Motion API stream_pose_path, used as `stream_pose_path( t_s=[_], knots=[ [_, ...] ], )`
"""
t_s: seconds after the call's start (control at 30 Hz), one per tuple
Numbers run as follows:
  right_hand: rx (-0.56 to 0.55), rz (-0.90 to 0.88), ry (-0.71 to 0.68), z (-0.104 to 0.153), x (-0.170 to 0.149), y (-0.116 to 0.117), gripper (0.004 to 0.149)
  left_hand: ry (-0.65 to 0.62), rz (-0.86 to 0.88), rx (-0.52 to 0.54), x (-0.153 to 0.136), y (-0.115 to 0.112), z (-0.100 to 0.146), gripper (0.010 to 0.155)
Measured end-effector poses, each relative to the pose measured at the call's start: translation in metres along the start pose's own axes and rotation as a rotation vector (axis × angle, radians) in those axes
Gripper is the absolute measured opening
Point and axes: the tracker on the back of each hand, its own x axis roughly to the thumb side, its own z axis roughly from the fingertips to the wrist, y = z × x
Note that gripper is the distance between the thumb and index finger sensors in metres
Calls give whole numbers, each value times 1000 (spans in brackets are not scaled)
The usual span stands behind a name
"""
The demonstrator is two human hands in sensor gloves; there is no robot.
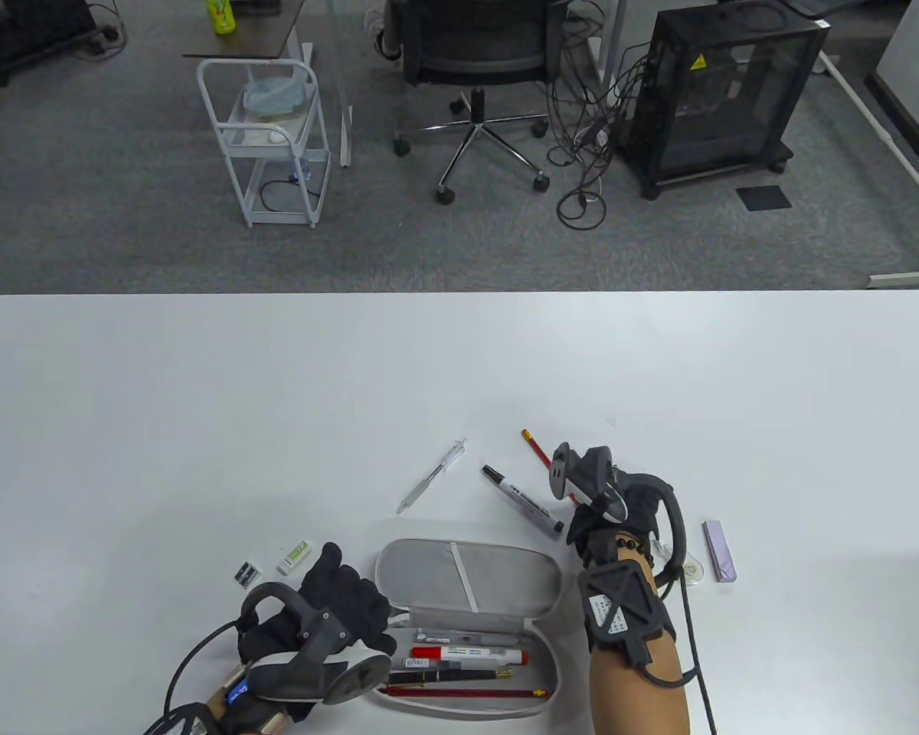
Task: Pack double-layer zippered pencil case
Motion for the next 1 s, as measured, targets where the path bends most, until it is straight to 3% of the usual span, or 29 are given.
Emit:
stream_pose_path(
  t_s=[0.07, 0.3, 0.5, 0.63, 0.7, 0.83, 1.0],
  knots=[
    [-63, 82, 11, 5, 1, 1, 61, 7, 0, 11, -1, 2, 1, 52],
    [-45, 101, -1, -1, 10, -4, 49, 15, 6, -6, -2, -2, -2, 52],
    [30, -56, 11, -6, -6, 0, 49, 37, 16, -7, -6, -2, -2, 51],
    [-39, -24, 0, 0, -7, 2, 46, 56, 20, -34, -11, -6, -3, 52],
    [-42, 66, 13, 4, -5, 1, 56, 71, 22, -52, -13, -7, -2, 52],
    [-97, 62, -7, 6, 2, 2, 51, 81, 36, -50, -15, -7, -2, 53],
    [11, 119, -27, 0, 8, -1, 49, 95, 36, -46, -17, -6, 0, 52]
  ],
)
